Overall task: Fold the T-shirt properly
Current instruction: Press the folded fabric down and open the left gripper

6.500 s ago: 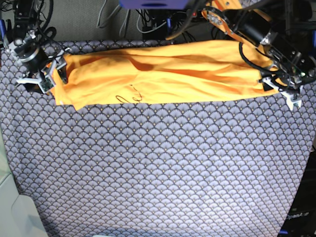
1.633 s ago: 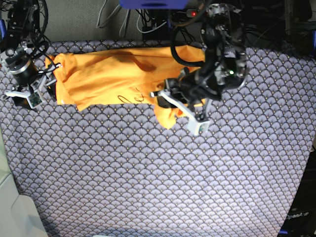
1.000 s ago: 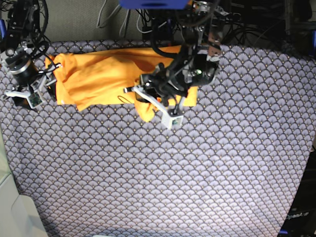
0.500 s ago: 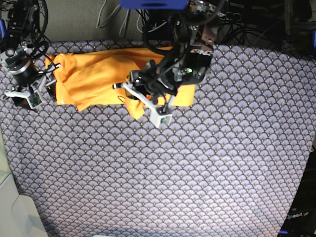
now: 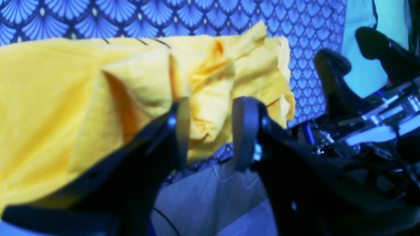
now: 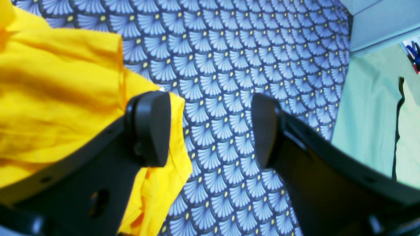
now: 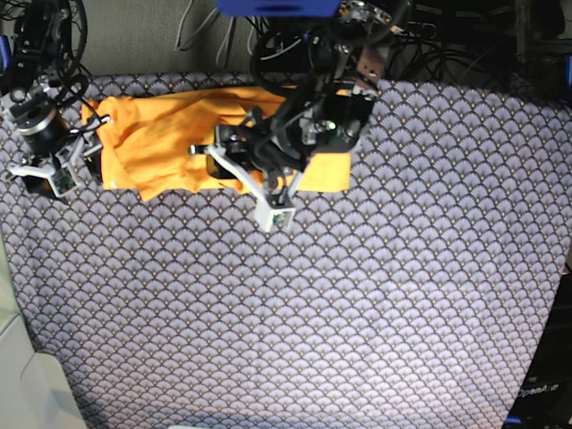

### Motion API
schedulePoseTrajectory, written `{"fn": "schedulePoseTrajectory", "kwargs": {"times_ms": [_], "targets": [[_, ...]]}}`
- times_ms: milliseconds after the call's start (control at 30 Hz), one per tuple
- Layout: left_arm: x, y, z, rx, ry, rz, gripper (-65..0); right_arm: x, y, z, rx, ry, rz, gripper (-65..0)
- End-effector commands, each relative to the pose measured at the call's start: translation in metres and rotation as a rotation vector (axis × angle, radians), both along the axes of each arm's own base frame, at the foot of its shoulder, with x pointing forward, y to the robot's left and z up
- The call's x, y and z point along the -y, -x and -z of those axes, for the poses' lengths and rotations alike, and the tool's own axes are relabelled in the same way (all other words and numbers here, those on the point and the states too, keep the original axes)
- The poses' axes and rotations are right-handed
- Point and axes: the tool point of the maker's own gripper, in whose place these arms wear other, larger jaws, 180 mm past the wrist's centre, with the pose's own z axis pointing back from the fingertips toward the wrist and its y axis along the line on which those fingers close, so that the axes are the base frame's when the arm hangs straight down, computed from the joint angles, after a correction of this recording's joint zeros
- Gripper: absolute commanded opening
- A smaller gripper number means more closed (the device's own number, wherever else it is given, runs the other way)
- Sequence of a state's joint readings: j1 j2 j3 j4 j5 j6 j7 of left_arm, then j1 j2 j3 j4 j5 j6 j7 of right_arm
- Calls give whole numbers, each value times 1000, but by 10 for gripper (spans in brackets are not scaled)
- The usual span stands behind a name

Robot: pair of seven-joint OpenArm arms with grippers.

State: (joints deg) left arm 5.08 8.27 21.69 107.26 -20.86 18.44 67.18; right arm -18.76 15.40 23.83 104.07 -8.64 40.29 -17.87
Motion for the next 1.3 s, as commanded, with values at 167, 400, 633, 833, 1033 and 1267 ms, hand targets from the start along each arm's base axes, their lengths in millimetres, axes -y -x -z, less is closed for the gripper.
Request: {"fn": "schedulePoseTrajectory", "kwargs": {"times_ms": [167, 400, 633, 833, 1033, 1267], "targets": [[-11, -19, -60, 147, 169, -62, -437, 1, -7, -15, 51, 7, -15, -258], [-90, -55, -48, 253, 156, -328, -443, 1, -7, -14, 49, 7, -14, -258], [-86, -64, 17, 96, 82, -334, -650, 1, -7, -14, 47, 7, -13, -258], [-41, -49, 40, 30, 63, -184, -650, 2, -7, -14, 48, 8, -12, -258], [14, -25, -10, 170, 108, 91, -650, 3, -7, -14, 47, 9, -10, -258], [0, -26, -24, 94, 181, 143, -650, 3, -7, -14, 46, 9, -10, -259]]}}
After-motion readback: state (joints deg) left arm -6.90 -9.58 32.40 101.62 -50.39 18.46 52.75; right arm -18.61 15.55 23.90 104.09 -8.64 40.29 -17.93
